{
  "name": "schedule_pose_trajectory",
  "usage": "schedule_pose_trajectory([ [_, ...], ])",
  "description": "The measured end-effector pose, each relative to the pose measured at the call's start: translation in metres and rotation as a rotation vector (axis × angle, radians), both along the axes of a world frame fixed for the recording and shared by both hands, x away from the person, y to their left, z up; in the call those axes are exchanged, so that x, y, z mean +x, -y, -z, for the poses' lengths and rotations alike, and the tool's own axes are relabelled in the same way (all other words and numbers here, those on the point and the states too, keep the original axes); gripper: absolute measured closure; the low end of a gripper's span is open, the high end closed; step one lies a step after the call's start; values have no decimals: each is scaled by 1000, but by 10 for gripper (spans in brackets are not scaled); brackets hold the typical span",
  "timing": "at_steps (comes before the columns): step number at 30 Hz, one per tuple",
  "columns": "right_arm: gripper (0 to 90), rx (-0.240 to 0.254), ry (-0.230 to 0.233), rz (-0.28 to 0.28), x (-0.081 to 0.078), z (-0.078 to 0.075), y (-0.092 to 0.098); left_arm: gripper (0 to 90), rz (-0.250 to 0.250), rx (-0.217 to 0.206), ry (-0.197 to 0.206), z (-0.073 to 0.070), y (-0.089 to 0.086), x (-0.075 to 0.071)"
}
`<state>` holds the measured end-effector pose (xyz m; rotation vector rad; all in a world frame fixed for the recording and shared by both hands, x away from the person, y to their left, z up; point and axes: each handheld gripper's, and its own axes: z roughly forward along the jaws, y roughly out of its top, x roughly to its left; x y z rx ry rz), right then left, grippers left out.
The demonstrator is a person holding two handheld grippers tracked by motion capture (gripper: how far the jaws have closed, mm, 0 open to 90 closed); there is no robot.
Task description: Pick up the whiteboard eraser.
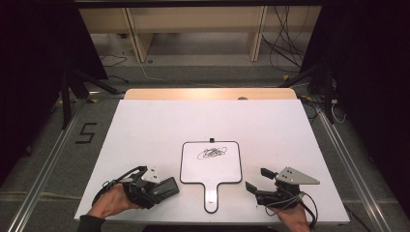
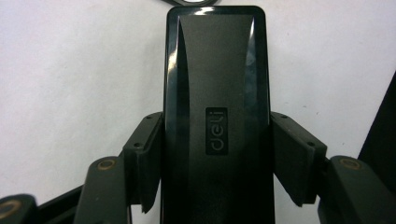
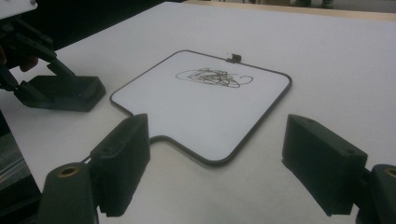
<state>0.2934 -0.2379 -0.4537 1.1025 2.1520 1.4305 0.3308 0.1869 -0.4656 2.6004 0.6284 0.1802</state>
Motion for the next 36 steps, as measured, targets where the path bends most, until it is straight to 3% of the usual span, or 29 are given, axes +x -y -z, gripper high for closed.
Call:
schedule_pose_trajectory([
  [3, 242, 4, -2, 1, 0, 0, 0, 402, -6, 1, -1, -2, 0, 0],
  [10, 242, 16, -1, 8, 0, 0, 2, 403, -48, -94, 12, -16, -3, -1],
  [16, 242, 21, -3, 11, 1, -1, 3, 403, -113, -177, 37, -26, 8, 3],
  [25, 242, 22, -7, 13, 0, 0, 4, 403, -187, -205, 60, -34, 30, 23],
  [36, 242, 24, -10, 15, 0, 0, 4, 402, -193, -214, 69, -36, 54, 43],
])
